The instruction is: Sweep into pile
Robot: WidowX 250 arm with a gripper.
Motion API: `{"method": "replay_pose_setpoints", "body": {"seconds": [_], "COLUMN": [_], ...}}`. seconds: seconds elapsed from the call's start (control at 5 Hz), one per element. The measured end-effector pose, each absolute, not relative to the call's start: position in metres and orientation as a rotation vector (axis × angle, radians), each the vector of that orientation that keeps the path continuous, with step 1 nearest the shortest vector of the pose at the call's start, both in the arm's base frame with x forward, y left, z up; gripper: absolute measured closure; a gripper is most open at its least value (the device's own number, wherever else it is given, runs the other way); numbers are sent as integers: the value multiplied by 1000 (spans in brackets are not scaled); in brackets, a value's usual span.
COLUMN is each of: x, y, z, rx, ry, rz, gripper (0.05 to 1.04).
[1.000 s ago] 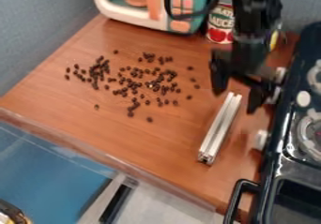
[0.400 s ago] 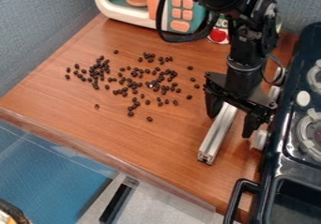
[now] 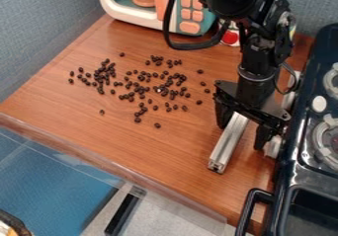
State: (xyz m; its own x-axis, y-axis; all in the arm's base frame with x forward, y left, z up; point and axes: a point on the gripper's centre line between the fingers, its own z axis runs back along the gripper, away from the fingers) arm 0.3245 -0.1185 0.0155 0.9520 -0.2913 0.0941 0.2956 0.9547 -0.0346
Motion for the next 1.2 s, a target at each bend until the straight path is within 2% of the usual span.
{"method": "replay_pose_setpoints", "body": {"seconds": [0.4, 0.6, 0.8, 1.2], "x": [324, 321, 333, 365], "y": [-122, -123, -116, -55], "z": [13, 14, 41, 71], "rx": [-67, -83, -111, -136], "ry": [-100, -81, -132, -148], "rz": [-309, -315, -301, -155], "gripper": [694, 704, 705, 704]}}
